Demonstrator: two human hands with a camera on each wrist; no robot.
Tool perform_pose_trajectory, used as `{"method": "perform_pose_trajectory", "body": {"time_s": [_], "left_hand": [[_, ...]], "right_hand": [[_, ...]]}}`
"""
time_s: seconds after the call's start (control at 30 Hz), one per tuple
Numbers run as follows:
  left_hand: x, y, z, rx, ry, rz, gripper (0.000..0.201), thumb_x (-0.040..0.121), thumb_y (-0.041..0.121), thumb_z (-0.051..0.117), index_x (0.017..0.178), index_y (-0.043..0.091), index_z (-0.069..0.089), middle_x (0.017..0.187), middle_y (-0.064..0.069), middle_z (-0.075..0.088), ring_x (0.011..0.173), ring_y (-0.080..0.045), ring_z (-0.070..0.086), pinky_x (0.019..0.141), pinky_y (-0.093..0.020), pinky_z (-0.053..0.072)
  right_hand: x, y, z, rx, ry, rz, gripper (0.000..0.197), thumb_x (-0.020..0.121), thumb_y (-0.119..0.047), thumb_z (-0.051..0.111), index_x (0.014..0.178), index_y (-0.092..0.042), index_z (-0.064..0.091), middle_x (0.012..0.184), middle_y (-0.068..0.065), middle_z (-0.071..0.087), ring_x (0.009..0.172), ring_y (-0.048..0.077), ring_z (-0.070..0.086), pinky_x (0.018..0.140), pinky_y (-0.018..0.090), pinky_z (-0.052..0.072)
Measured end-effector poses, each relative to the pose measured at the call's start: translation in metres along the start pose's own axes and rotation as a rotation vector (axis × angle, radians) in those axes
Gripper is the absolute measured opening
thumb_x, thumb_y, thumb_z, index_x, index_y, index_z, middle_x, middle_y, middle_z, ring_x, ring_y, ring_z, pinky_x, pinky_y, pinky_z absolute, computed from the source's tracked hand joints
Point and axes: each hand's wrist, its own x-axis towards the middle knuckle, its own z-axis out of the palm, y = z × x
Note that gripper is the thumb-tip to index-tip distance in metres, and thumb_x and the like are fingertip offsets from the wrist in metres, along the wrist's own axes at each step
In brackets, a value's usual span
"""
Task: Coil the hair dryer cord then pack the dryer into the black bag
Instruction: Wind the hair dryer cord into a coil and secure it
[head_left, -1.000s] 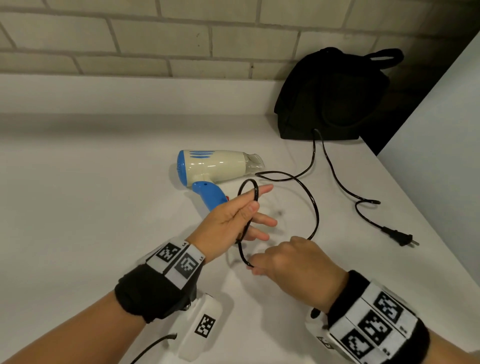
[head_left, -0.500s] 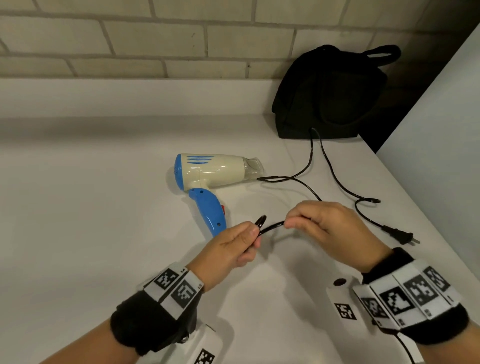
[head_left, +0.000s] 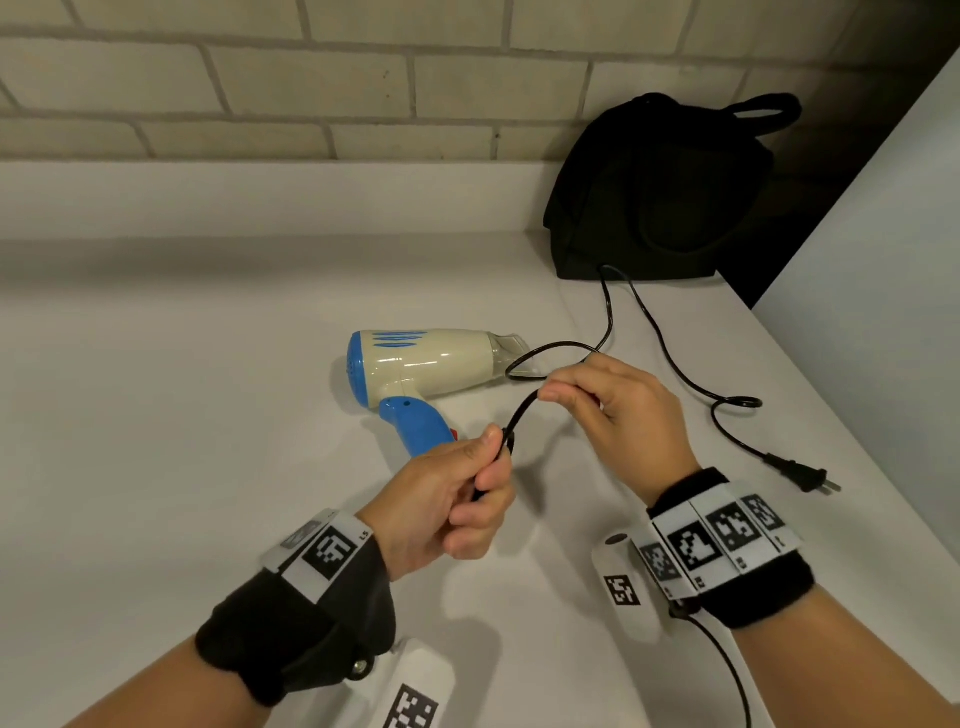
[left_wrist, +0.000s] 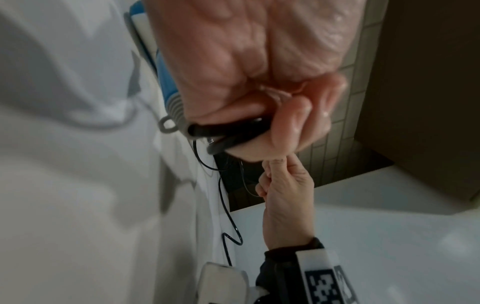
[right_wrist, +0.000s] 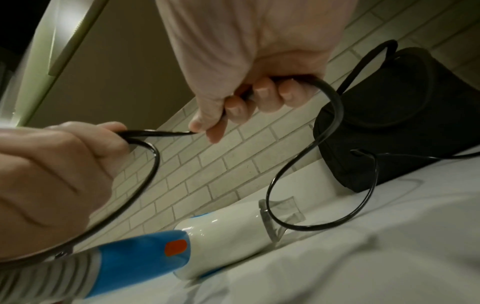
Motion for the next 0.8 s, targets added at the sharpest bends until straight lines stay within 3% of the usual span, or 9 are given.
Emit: {"method": "perform_pose_trajectory", "body": {"time_s": [0.2, 0.33, 0.43, 0.5, 0.57, 0.63, 0.67, 0.73, 0.8], "left_hand": [[0.006, 0.002, 0.006, 0.037, -0.050, 0.008, 0.044, 0.080, 0.048, 0.035, 0.044, 0.022, 0.038, 0.033, 0.008, 0.031, 0.026, -0.007, 0.028, 0.033, -0.012, 0.029], [0.003, 0.007, 0.004, -0.074, -0.049, 0.077, 0.045, 0.081, 0.046, 0.034, 0.044, 0.021, 0.037, 0.032, 0.009, 0.031, 0.026, -0.006, 0.029, 0.033, -0.013, 0.030], [0.000, 0.016, 0.006, -0.306, 0.038, 0.200, 0.049, 0.085, 0.048, 0.036, 0.046, 0.020, 0.037, 0.033, 0.009, 0.033, 0.027, -0.005, 0.031, 0.031, -0.014, 0.031], [0.000, 0.020, 0.009, -0.391, 0.103, 0.258, 0.047, 0.083, 0.046, 0.034, 0.044, 0.019, 0.039, 0.033, 0.008, 0.035, 0.028, -0.006, 0.039, 0.033, -0.013, 0.036], [0.001, 0.020, 0.013, -0.383, 0.135, 0.323, 0.044, 0.078, 0.044, 0.034, 0.043, 0.019, 0.042, 0.036, 0.006, 0.042, 0.037, -0.009, 0.053, 0.039, -0.016, 0.046], [0.004, 0.018, 0.018, -0.294, 0.139, 0.369, 0.043, 0.075, 0.045, 0.035, 0.042, 0.020, 0.044, 0.046, 0.003, 0.055, 0.059, -0.015, 0.068, 0.052, -0.021, 0.056], [0.006, 0.016, 0.020, -0.219, 0.142, 0.375, 0.043, 0.074, 0.046, 0.034, 0.042, 0.021, 0.045, 0.054, 0.002, 0.063, 0.072, -0.017, 0.070, 0.061, -0.023, 0.058], [0.010, 0.006, 0.024, 0.015, 0.170, 0.365, 0.048, 0.078, 0.052, 0.030, 0.044, 0.021, 0.046, 0.071, 0.003, 0.072, 0.087, -0.015, 0.067, 0.078, -0.024, 0.056], [0.013, -0.008, 0.025, 0.318, 0.228, 0.393, 0.048, 0.086, 0.054, 0.025, 0.052, 0.024, 0.041, 0.078, 0.013, 0.072, 0.092, -0.010, 0.064, 0.089, -0.023, 0.048]], "right_hand": [[0.004, 0.007, 0.000, 0.058, -0.029, 0.102, 0.029, 0.078, -0.052, 0.053, 0.084, -0.029, 0.070, 0.079, -0.003, 0.068, 0.074, 0.017, 0.061, 0.063, 0.037, 0.050], [0.000, 0.002, 0.007, 0.065, -0.303, 0.193, 0.029, 0.089, -0.043, 0.045, 0.083, -0.025, 0.067, 0.072, -0.010, 0.062, 0.072, 0.015, 0.056, 0.069, 0.033, 0.045], [-0.011, -0.004, 0.011, 0.011, -0.610, 0.174, 0.030, 0.095, -0.037, 0.031, 0.099, -0.023, 0.057, 0.066, -0.011, 0.052, 0.070, 0.018, 0.052, 0.070, 0.034, 0.044], [-0.018, -0.007, 0.018, -0.079, -0.753, 0.098, 0.029, 0.097, -0.031, 0.027, 0.111, -0.017, 0.048, 0.077, 0.002, 0.059, 0.075, 0.024, 0.054, 0.075, 0.036, 0.045], [-0.026, -0.014, 0.028, -0.204, -0.763, -0.034, 0.039, 0.096, -0.032, 0.020, 0.114, -0.009, 0.045, 0.088, 0.014, 0.065, 0.079, 0.033, 0.059, 0.077, 0.040, 0.045], [-0.035, -0.023, 0.038, -0.319, -0.737, -0.139, 0.043, 0.090, -0.029, 0.022, 0.097, -0.003, 0.055, 0.076, 0.015, 0.068, 0.065, 0.032, 0.063, 0.064, 0.036, 0.050], [-0.040, -0.028, 0.040, -0.381, -0.745, -0.166, 0.040, 0.084, -0.025, 0.026, 0.079, -0.004, 0.060, 0.059, 0.011, 0.066, 0.049, 0.026, 0.061, 0.051, 0.028, 0.048], [-0.047, -0.035, 0.042, -0.446, -0.565, -0.311, 0.037, 0.073, -0.024, 0.032, 0.050, -0.013, 0.059, 0.036, 0.002, 0.055, 0.028, 0.017, 0.050, 0.035, 0.018, 0.036], [-0.051, -0.041, 0.040, -0.411, -0.506, -0.407, 0.027, 0.069, -0.020, 0.044, 0.050, -0.013, 0.062, 0.040, 0.003, 0.059, 0.033, 0.020, 0.054, 0.037, 0.020, 0.040]]}}
